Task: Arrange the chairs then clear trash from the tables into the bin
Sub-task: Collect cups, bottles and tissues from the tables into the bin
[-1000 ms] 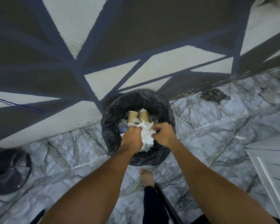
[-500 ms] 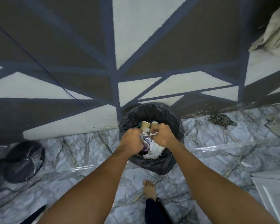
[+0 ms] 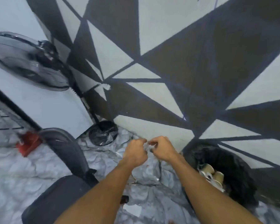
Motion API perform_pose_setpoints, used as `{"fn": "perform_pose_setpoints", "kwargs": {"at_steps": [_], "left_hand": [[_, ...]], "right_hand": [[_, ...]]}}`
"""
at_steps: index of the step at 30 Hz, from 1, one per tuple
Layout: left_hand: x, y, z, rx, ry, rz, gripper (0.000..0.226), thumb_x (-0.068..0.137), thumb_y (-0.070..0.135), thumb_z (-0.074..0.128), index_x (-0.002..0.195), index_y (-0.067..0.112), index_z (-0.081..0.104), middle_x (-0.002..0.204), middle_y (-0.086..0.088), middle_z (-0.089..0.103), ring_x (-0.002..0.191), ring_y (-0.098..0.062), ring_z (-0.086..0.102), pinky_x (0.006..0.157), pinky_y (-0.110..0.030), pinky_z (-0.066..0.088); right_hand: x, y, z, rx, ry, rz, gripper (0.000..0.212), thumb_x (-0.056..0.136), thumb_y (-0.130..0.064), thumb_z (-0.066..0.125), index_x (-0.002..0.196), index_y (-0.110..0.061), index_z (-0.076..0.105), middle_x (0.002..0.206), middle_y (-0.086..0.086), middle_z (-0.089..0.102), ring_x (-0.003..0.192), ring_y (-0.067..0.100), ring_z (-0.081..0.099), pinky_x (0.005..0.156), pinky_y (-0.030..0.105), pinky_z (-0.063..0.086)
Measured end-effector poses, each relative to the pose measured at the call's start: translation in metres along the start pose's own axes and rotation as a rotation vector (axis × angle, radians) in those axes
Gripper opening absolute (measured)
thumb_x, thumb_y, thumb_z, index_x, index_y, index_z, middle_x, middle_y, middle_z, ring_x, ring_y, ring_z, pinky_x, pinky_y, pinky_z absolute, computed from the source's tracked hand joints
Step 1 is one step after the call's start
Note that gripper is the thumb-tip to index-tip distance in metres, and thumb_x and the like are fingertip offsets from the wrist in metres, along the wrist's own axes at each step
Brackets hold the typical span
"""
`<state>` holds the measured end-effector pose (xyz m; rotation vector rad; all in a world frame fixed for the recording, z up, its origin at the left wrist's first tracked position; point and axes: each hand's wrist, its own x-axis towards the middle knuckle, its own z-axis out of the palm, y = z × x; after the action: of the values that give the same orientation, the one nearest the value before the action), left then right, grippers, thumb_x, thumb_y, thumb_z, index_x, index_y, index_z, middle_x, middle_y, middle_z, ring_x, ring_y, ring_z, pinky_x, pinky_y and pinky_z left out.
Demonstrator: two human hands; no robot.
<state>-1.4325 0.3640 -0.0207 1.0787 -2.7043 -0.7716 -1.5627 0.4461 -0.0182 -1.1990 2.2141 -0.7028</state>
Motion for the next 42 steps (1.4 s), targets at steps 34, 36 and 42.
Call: {"fn": "perform_pose_setpoints", "kwargs": {"at_steps": [34,36,42], "left_hand": [[-0.521,-0.266,-0.149,-0.076,0.851,-1.346,0.041,0.079,0.017,0.067,0.119,0.023,0.067,0.101,0.005,0.064,0.105,-0.025,0.064,0.084,-0.034,0.053],[-0.544,-0.275,-0.148,-0.075,0.877,-1.370,0.050,0.081,0.019,0.067,0.129,0.027,0.062,0.111,0.002,0.061,0.110,-0.025,0.061,0.090,-0.033,0.050],[-0.611,-0.294,-0.138,-0.025,1.009,-1.526,0.057,0.079,0.021,0.065,0.135,0.022,0.056,0.117,-0.002,0.064,0.112,-0.026,0.058,0.089,-0.037,0.048]], "right_hand": [[-0.213,-0.419,0.400,-0.276,-0.968,-1.162,0.035,0.081,-0.019,0.071,0.116,-0.022,0.069,0.116,-0.003,0.068,0.098,0.007,0.058,0.084,0.020,0.043],[-0.230,-0.427,0.417,-0.276,-0.981,-1.171,0.035,0.081,-0.019,0.071,0.116,-0.021,0.069,0.117,-0.003,0.068,0.103,0.010,0.060,0.087,0.021,0.045],[-0.285,-0.441,0.467,-0.307,-1.028,-1.179,0.043,0.077,-0.018,0.072,0.120,-0.020,0.068,0.117,0.002,0.069,0.108,0.019,0.063,0.095,0.037,0.051]]}}
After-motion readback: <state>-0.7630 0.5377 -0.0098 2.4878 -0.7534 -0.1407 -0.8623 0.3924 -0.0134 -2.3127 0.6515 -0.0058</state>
